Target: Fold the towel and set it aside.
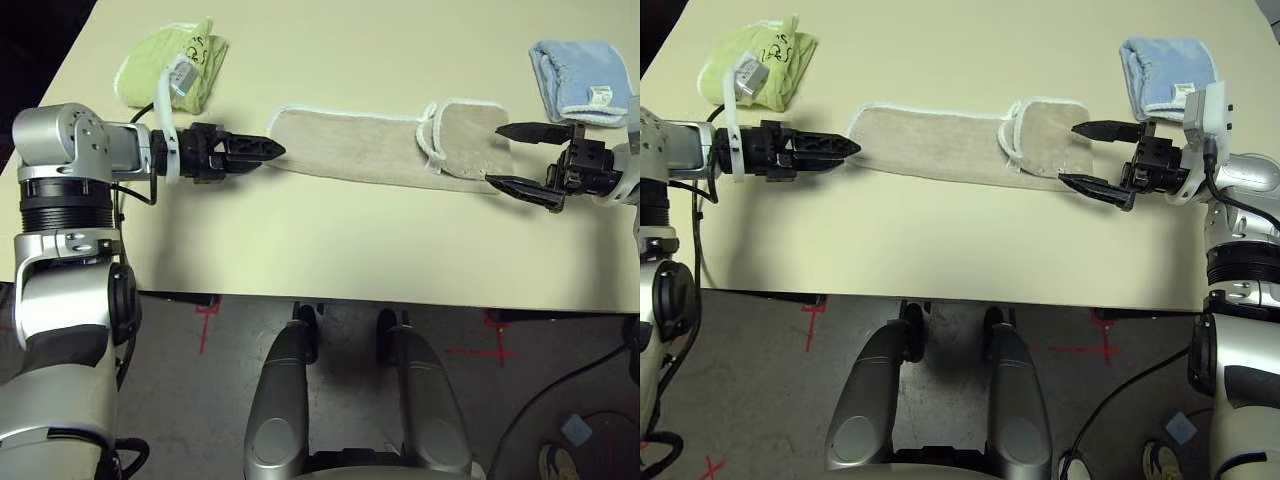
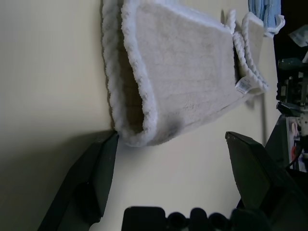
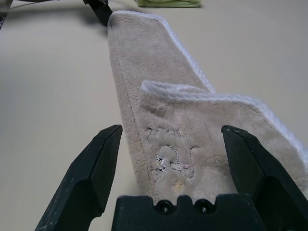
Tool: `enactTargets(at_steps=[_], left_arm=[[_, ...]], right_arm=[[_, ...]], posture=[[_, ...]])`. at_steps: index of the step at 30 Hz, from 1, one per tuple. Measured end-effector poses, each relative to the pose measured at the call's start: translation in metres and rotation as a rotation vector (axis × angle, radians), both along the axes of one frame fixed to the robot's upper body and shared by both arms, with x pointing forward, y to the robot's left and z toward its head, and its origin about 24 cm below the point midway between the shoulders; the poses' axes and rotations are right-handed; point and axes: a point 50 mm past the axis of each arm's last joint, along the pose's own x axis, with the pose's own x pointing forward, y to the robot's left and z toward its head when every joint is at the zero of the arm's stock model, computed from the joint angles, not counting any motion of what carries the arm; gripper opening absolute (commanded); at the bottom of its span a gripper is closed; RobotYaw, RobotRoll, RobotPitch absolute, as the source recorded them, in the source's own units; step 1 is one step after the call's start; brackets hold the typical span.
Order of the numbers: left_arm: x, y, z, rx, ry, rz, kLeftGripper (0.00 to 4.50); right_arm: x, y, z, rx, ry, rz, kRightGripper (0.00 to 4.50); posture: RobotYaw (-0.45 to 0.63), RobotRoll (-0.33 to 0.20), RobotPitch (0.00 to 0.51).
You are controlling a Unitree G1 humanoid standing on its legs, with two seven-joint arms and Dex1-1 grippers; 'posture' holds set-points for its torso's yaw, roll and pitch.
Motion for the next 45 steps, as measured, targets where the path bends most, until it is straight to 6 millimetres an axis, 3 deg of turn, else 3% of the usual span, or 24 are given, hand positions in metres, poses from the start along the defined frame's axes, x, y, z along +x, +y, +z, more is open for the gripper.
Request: enactTargets(at_steps=[9, 11, 14, 22, 31, 39, 45], left_arm=[[0.009, -0.003, -0.001, -0.02, -0.027, 0.03, 4.5], [0.009, -0.003, -0.001, -0.018, -0.032, 0.03, 4.15], [0.01, -0.003, -0.002, -0.008, -0.03, 0.038, 3.23], [0.013, -0.004, -0.004, -0.003, -0.036, 0.059, 0.03], [0.012, 0.013, 0.0, 0.015, -0.065, 0.12, 0.03], [-0.022, 0.059, -0.014, 0.107, -0.028, 0.198, 0.03], [-0.03, 0.062, -0.011, 0.107, -0.055, 0.193, 0.03]], right_arm=[[0.0, 0.002, 0.003, -0.006, -0.014, 0.003, 4.47], [0.0, 0.002, 0.003, -0.006, -0.014, 0.002, 4.5], [0.0, 0.002, 0.003, -0.007, -0.014, -0.001, 4.5], [0.0, 0.002, 0.005, -0.01, -0.02, -0.008, 4.5], [0.001, 0.004, 0.004, 0.0, -0.016, -0.013, 4.5], [0.005, 0.006, 0.004, 0.01, -0.016, -0.016, 4.5], [0.008, 0.007, 0.005, 0.008, -0.007, -0.015, 4.5]], posture=[[0.03, 0.0, 0.376], [0.03, 0.0, 0.375], [0.03, 0.0, 0.373], [0.03, 0.0, 0.364], [0.05, 0.0, 0.358], [0.07, 0.0, 0.355], [0.08, 0.0, 0.354]])
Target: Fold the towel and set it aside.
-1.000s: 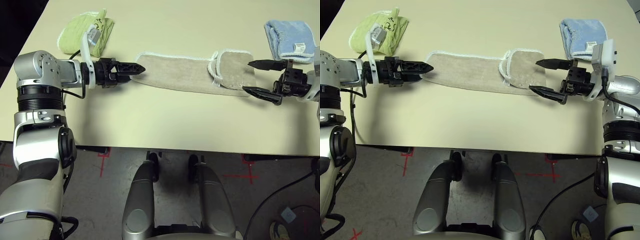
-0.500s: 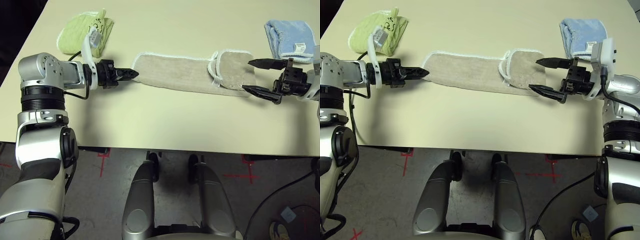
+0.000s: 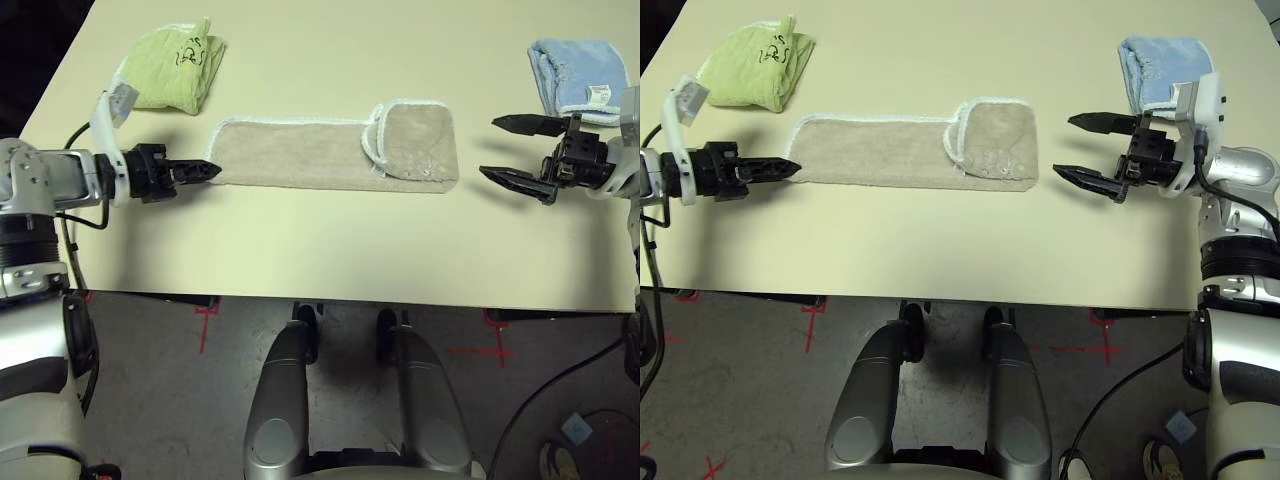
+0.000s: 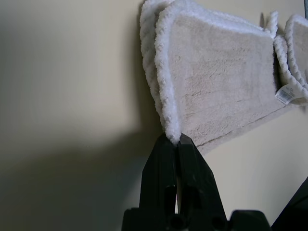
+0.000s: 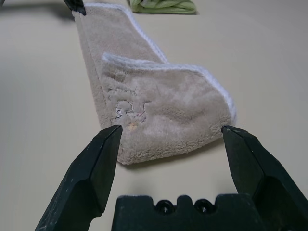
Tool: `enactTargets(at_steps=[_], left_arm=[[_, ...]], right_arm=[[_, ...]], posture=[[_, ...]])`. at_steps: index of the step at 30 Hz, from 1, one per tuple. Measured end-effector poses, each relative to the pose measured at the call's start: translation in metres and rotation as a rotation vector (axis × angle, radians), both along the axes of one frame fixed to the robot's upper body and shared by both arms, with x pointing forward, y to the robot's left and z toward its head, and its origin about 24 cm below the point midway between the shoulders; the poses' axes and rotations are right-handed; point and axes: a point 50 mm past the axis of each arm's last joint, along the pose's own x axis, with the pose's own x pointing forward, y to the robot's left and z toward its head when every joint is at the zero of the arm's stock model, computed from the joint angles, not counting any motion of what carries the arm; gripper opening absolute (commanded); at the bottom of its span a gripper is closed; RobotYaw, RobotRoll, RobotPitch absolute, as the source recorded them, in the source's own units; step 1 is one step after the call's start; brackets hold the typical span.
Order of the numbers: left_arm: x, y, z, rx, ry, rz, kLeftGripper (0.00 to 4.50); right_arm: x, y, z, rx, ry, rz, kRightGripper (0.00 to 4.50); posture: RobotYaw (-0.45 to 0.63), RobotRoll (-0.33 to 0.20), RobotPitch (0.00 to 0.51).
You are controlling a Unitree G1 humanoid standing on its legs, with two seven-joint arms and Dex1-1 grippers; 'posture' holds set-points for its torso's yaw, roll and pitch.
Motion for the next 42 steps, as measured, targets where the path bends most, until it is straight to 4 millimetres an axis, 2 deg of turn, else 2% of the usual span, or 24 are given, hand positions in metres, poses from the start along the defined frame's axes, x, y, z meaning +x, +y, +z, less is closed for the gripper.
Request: enactTargets(at_steps=[7, 10, 16, 19, 23, 26, 30, 34, 42], left_arm=[[0.009, -0.006, 0.011, 0.039, -0.066, -0.035, 0.03], [0.012, -0.015, 0.02, 0.093, -0.107, -0.113, 0.03], [0.007, -0.061, 0.068, 0.098, -0.287, -0.399, 0.03], [0.003, -0.084, 0.08, 0.092, -0.347, -0.512, 0.03], [0.004, -0.116, 0.084, 0.062, -0.378, -0.629, 0.03], [0.007, -0.131, 0.084, 0.06, -0.393, -0.675, 0.03], [0.021, -0.157, 0.079, 0.063, -0.428, -0.688, 0.03], [0.032, -0.175, 0.072, 0.062, -0.432, -0.701, 0.03], [0.038, -0.206, 0.081, 0.069, -0.486, -0.808, 0.03]], right_arm=[[-0.001, -0.002, -0.006, -0.013, 0.028, 0.014, 4.5], [-0.001, -0.003, -0.008, -0.016, 0.033, 0.014, 4.5], [-0.002, -0.003, -0.009, -0.014, 0.034, 0.012, 4.5], [-0.002, -0.002, -0.008, -0.014, 0.029, 0.007, 4.5], [-0.002, -0.001, -0.007, -0.014, 0.018, 0.004, 4.5], [-0.002, -0.001, -0.007, -0.013, 0.015, 0.002, 4.5], [-0.001, 0.0, -0.007, -0.007, 0.009, -0.001, 4.5], [0.0, 0.003, -0.006, -0.004, 0.002, 0.002, 4.5], [-0.001, 0.006, -0.002, -0.006, -0.013, 0.009, 4.5]], posture=[[0.06, 0.0, 0.345], [0.06, 0.0, 0.34], [0.05, 0.0, 0.331], [0.05, 0.0, 0.327], [0.06, 0.0, 0.324], [0.06, 0.0, 0.324], [0.06, 0.0, 0.326], [0.05, 0.0, 0.33], [0.05, 0.0, 0.331]])
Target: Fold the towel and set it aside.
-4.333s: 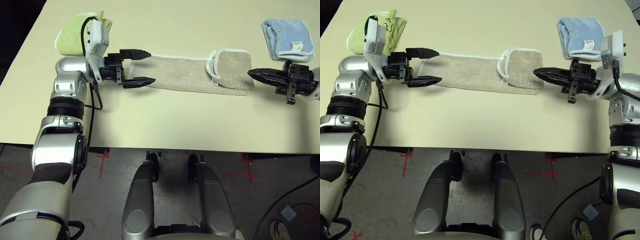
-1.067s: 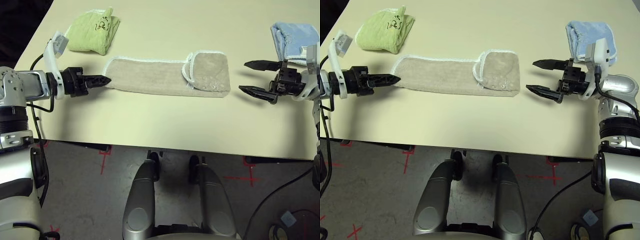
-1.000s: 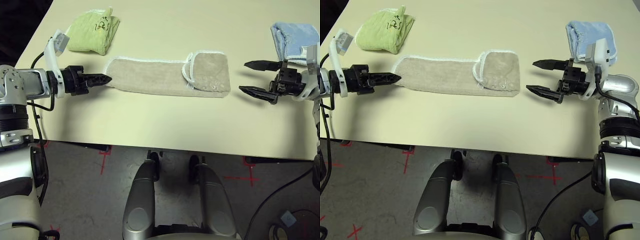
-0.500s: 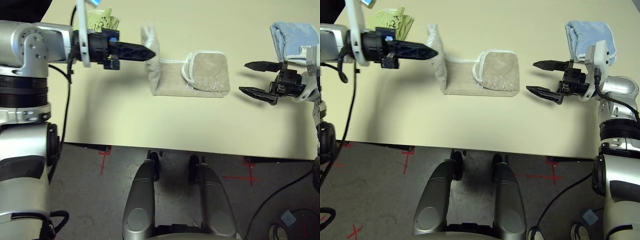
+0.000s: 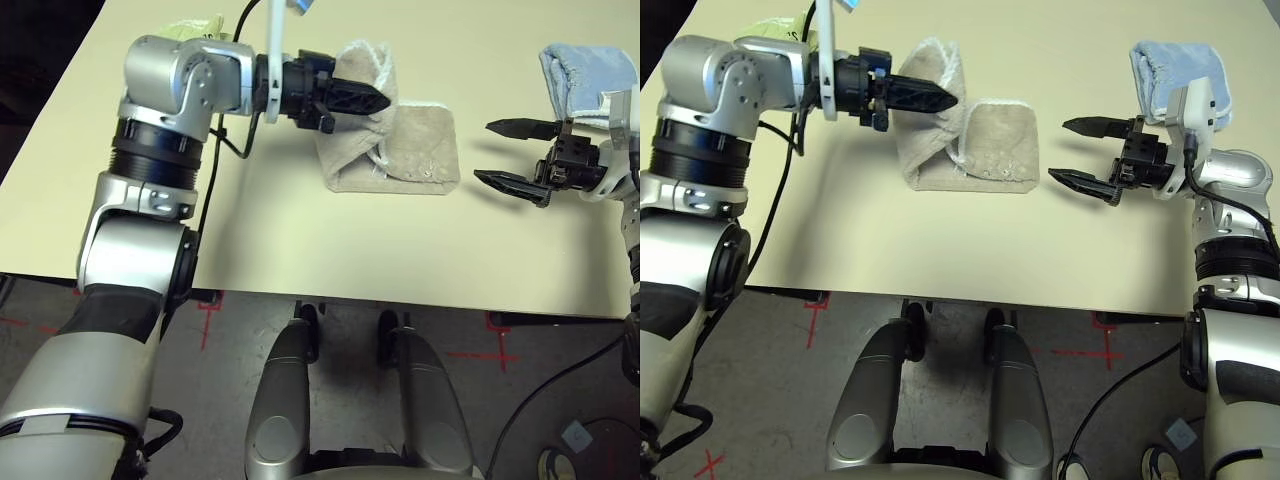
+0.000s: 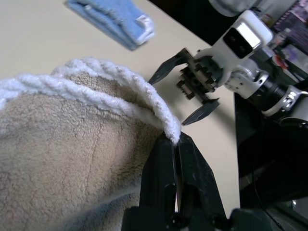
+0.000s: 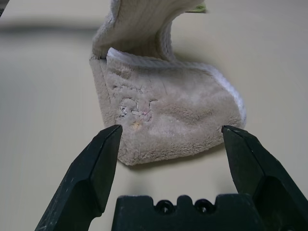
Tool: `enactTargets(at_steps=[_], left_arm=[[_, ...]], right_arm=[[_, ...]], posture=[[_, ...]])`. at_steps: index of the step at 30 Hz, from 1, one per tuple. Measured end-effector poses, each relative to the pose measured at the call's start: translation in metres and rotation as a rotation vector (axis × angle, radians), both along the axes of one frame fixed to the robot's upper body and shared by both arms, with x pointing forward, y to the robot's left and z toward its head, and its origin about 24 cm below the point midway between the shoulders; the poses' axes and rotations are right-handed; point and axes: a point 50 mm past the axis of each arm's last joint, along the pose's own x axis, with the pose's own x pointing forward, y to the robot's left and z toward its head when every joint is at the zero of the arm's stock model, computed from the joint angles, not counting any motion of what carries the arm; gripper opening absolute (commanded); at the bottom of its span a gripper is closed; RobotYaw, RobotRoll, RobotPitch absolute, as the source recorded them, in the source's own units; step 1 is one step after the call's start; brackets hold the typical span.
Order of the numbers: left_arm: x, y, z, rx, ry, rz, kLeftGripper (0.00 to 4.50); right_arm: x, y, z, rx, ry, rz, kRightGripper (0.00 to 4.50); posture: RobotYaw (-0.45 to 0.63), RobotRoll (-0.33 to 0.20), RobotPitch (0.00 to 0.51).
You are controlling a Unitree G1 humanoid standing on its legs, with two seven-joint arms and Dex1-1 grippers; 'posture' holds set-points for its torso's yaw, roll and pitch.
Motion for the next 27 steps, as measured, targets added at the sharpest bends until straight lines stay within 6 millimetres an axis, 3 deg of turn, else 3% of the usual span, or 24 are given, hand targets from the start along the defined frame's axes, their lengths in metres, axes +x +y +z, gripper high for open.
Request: enactTargets(at_steps=[13, 24, 27], left_arm=[[0.004, -0.033, -0.022, 0.149, 0.005, -0.145, 0.03], [0.005, -0.04, -0.029, 0.186, -0.003, -0.16, 0.03], [0.005, -0.04, -0.03, 0.193, -0.005, -0.158, 0.78]], right_arm=[[0.001, 0.005, 0.003, 0.013, -0.012, -0.006, 4.5], [0.0, 0.008, 0.005, 0.012, -0.01, -0.01, 4.5], [0.0, 0.01, 0.005, 0.013, -0.006, -0.005, 4.5]], posture=[[0.05, 0.0, 0.332], [0.05, 0.0, 0.328], [0.05, 0.0, 0.33]])
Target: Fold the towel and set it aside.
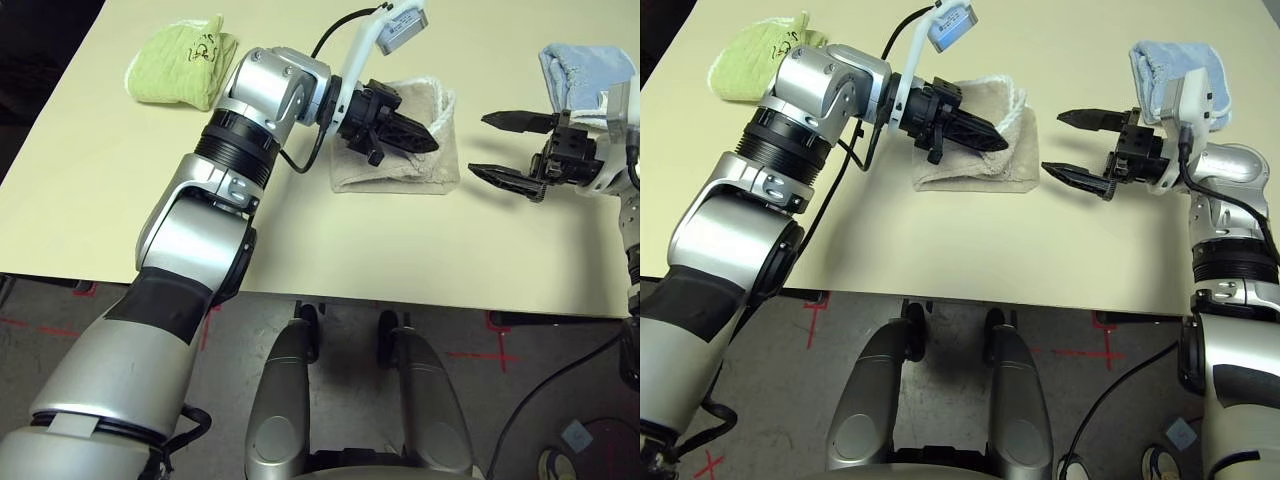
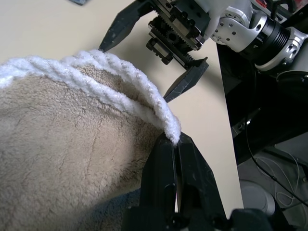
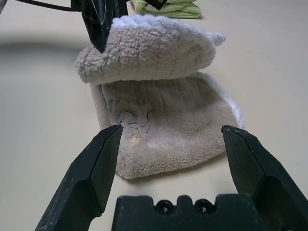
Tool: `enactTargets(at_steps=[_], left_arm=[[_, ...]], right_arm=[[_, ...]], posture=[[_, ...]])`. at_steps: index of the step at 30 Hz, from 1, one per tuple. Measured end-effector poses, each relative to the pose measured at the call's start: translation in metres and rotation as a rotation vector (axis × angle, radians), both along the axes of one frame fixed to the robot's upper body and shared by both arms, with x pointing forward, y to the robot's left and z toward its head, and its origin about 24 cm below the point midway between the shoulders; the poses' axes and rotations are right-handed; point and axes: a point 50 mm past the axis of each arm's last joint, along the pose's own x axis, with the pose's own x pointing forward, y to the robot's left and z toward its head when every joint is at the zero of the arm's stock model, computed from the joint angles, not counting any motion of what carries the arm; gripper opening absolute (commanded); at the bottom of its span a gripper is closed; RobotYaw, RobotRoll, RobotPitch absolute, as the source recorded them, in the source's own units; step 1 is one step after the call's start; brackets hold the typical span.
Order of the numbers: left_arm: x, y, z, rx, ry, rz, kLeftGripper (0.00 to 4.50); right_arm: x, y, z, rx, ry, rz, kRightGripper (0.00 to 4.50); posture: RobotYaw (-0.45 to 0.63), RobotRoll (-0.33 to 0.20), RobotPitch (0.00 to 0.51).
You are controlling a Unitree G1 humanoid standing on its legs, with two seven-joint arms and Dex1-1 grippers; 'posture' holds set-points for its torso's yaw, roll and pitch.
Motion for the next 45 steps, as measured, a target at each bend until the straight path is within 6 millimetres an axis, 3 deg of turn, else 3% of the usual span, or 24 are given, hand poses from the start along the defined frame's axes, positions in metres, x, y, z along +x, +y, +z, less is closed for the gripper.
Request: enactTargets(at_steps=[6, 10, 13, 15, 20, 23, 25, 33, 34, 39, 42, 45], left_arm=[[0.0, 0.012, 0.0, -0.008, -0.028, 0.013, 3.07], [-0.008, 0.029, 0.02, -0.139, -0.008, 0.002, 4.49], [-0.015, 0.043, 0.038, -0.234, -0.039, -0.01, 4.49], [-0.017, 0.063, 0.039, -0.262, -0.096, 0.006, 4.49], [-0.009, 0.103, 0.0, -0.233, -0.193, 0.007, 4.49], [-0.003, 0.121, -0.02, -0.214, -0.277, -0.025, 4.5], [-0.001, 0.127, -0.025, -0.213, -0.343, -0.062, 4.5], [0.007, 0.121, -0.03, -0.265, -0.412, -0.106, 4.5], [0.007, 0.12, -0.028, -0.267, -0.427, -0.113, 4.5], [0.01, 0.119, -0.028, -0.264, -0.473, -0.113, 4.5], [0.014, 0.117, -0.033, -0.281, -0.498, -0.092, 3.95], [0.016, 0.118, -0.035, -0.286, -0.515, -0.081, 2.83]], right_arm=[[-0.008, -0.015, -0.001, -0.045, 0.048, -0.006, 4.5], [-0.008, -0.018, -0.003, -0.041, 0.059, -0.013, 4.5], [-0.008, -0.017, -0.004, -0.033, 0.06, 0.004, 4.5], [-0.008, -0.016, -0.005, -0.028, 0.064, 0.02, 4.5], [-0.008, -0.014, -0.002, -0.01, 0.062, 0.054, 4.5], [-0.007, -0.013, 0.001, 0.007, 0.067, 0.066, 3.88], [-0.006, -0.01, 0.0, 0.019, 0.069, 0.078, 3.16], [-0.001, -0.003, 0.001, 0.038, 0.07, 0.105, 0.21], [-0.001, -0.002, 0.002, 0.038, 0.068, 0.108, 0.03], [0.0, -0.002, 0.0, 0.031, 0.071, 0.11, 0.03], [0.0, -0.001, -0.001, 0.03, 0.068, 0.114, 0.0], [0.001, 0.001, -0.005, 0.042, 0.075, 0.119, 0.0]], posture=[[0.04, 0.0, 0.337], [0.04, 0.0, 0.34], [0.05, 0.0, 0.34], [0.05, 0.0, 0.338], [0.05, 0.0, 0.337], [0.04, 0.0, 0.336], [0.03, 0.0, 0.336], [0.03, 0.0, 0.333], [0.03, 0.0, 0.333], [0.03, 0.0, 0.334], [0.03, 0.0, 0.334], [0.04, 0.0, 0.334]])
